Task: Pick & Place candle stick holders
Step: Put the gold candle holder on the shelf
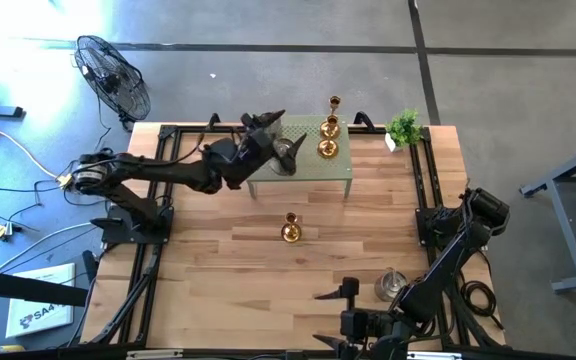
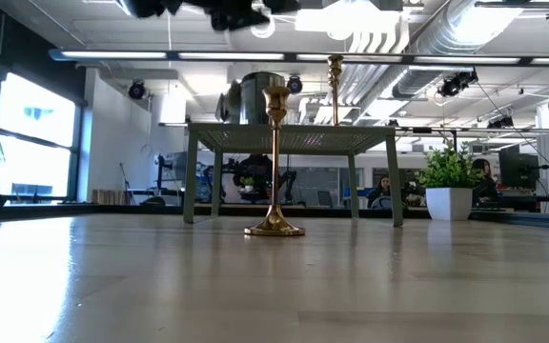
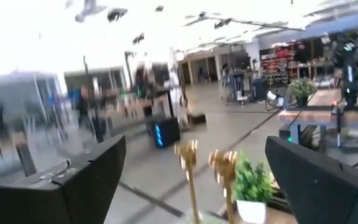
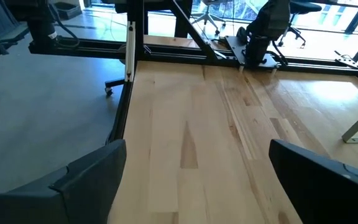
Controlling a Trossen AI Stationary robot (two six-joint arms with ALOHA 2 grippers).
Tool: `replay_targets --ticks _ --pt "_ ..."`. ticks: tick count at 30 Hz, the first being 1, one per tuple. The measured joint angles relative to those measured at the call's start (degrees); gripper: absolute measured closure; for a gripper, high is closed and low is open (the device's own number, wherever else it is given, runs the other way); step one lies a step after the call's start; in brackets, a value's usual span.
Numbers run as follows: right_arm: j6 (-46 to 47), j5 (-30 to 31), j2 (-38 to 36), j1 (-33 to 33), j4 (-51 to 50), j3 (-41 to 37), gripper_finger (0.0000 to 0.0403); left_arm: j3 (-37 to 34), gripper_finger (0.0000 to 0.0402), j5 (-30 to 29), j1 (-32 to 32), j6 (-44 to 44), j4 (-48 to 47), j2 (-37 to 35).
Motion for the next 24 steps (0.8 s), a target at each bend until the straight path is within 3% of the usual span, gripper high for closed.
replay_targets --ticks 5,9,15,19,24 --pt "1.42 0.92 -0.02 0.00 -1.69 0.00 0.0013 4.27 0.0024 -0.14 -5.84 16.62 -4.84 -5.48" --pt "4.95 2.24 -0.02 0.07 -4.84 0.00 0.0013 8.62 0.0024 -0.11 -11.90 17.30 -16.18 -10.72" --pt "10.80 4.64 -0.02 0.16 -8.11 0.00 0.0013 14.21 0.0024 2.16 -19.22 2.46 -44.07 -17.32" --pt "11.28 6.98 -0.02 0.97 -8.41 0.00 0.0013 15.08 0.0024 8.17 -21.17 -8.04 -60.66 -20.83" --pt "10.59 11.23 -0.02 2.12 -8.58 0.00 0.0013 15.05 0.0024 17.83 -21.16 -13.12 -76.24 -23.63"
